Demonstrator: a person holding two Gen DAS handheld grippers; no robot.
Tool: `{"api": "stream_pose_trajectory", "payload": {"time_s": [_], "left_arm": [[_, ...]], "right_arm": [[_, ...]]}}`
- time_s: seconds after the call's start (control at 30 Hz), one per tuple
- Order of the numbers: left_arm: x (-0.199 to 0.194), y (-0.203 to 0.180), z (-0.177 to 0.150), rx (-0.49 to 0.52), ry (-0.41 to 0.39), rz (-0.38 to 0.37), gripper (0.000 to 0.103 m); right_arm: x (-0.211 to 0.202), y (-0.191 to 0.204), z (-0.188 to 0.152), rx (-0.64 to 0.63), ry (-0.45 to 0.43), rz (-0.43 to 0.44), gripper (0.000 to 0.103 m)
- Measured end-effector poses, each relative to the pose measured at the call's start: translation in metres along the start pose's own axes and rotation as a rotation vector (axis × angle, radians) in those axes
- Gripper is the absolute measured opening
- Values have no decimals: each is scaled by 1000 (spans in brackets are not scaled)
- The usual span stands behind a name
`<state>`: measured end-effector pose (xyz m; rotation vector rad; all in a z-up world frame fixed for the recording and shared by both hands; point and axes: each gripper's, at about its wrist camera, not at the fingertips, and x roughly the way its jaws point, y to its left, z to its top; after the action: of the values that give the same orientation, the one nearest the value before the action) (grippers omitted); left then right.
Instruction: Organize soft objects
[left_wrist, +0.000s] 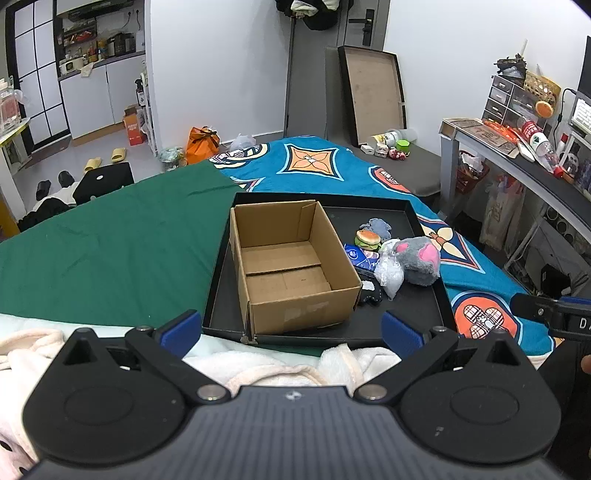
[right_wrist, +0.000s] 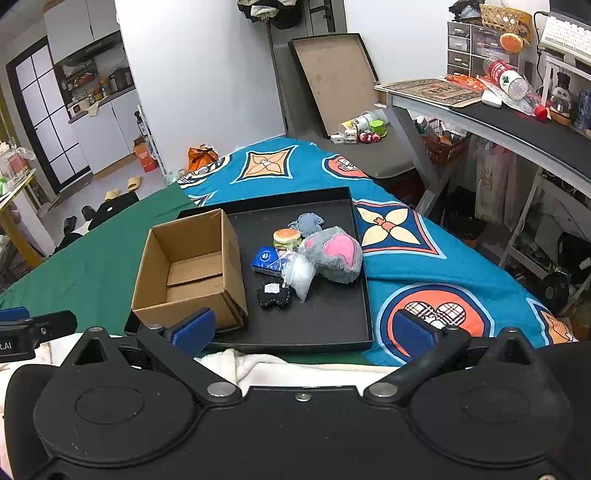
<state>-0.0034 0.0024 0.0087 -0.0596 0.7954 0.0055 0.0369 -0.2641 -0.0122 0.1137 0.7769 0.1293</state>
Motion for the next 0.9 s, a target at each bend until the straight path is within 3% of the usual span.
{"api": "stream_pose_trajectory", "payload": {"time_s": [0.9], "left_arm": [[8,4,6,-21,9,-3,103]], "right_arm": [[6,1,-2,0,12,-12,103]]}}
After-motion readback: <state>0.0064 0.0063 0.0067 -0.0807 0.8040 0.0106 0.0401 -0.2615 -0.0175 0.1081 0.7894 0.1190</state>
